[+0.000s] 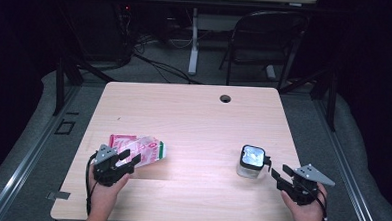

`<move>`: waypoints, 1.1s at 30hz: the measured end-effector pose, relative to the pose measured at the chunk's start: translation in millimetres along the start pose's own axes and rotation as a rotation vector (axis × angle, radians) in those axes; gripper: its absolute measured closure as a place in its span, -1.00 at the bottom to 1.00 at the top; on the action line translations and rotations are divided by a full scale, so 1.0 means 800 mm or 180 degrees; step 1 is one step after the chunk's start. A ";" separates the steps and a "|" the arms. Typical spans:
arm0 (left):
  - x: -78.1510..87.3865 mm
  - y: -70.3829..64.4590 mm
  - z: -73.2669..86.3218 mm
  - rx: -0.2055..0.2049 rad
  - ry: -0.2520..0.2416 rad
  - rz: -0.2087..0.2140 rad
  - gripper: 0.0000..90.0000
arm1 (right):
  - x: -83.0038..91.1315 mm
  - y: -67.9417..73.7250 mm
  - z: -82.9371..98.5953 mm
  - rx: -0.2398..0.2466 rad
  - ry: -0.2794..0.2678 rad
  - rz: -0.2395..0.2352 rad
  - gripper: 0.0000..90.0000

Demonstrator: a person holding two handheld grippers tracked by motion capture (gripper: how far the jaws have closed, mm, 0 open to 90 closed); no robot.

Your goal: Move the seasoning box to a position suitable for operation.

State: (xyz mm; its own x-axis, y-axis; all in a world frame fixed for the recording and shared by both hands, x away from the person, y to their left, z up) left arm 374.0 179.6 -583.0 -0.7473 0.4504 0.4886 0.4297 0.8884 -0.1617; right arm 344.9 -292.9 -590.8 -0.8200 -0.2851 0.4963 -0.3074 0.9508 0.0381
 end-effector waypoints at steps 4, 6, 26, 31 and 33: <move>0.005 0.000 0.001 -0.0030 -0.0017 -0.0046 0.05 | -0.004 0.001 0.003 -0.0021 0.0118 0.0006 0.25; 0.008 -0.002 0.002 -0.0034 -0.0034 -0.0003 0.10 | -0.005 0.003 0.004 -0.0072 0.0179 -0.0052 0.34; 0.016 -0.008 0.011 -0.0061 0.0006 0.0013 0.18 | -0.056 0.003 0.024 -0.0047 0.0632 -0.0031 0.44; 0.020 -0.013 0.010 -0.0114 -0.0045 0.0025 0.19 | -0.065 0.004 0.025 -0.0045 0.0664 -0.0029 0.47; 0.020 -0.013 0.009 -0.0117 -0.0054 0.0023 0.19 | -0.068 0.006 0.027 -0.0015 0.0696 -0.0019 0.49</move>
State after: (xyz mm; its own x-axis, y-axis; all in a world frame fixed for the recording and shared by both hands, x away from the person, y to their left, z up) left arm 353.7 178.1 -579.9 -0.7524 0.4585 0.4730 0.4532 0.8814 -0.1335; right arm 377.5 -275.6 -636.3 -0.6938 -0.2582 0.6723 -0.3094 0.9498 0.0455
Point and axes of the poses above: each handheld gripper's, and its own axes: x roughly backward along the jaws, z roughly out of its underside, y roughly to its left, the point moved 10 cm from there along -x, roughly forward along the jaws
